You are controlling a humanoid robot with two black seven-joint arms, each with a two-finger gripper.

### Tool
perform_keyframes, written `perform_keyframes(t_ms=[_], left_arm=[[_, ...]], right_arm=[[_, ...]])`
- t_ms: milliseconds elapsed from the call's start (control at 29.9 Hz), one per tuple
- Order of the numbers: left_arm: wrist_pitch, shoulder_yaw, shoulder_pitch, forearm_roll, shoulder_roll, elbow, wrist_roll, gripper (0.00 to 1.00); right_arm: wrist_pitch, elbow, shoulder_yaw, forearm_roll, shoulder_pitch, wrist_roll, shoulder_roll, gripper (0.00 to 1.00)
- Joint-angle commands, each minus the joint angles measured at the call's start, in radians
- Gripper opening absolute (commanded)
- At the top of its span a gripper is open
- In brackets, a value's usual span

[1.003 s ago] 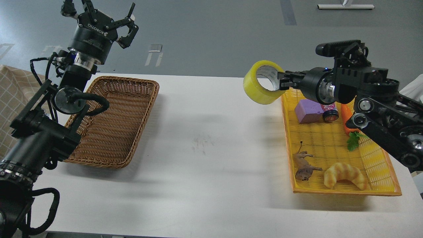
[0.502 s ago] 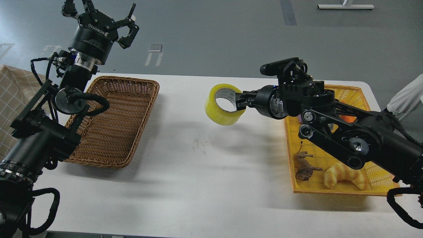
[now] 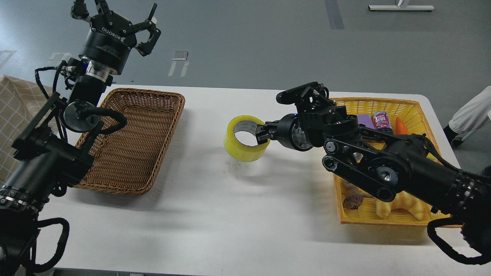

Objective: Place and transfer tape with both arms
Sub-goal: 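Lift the tape roll out of the tray and carry it toward the table center, then lower the tape roll onto the table and open the right gripper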

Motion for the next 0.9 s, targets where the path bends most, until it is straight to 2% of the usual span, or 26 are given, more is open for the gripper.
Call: perform_keyframes(t_ms=[0, 869], left_arm=[[0.0, 0.0, 0.0, 0.0, 0.002, 0.0, 0.0, 0.98], [0.0, 0.0, 0.002, 0.0, 0.006, 0.0, 0.0, 0.98]], right_arm=[[0.0, -0.025, -0.002, 0.0, -0.001, 0.0, 0.015, 0.06], [0.0, -0.154, -0.057, -0.041, 0.0, 0.0, 0.103, 0.1]])
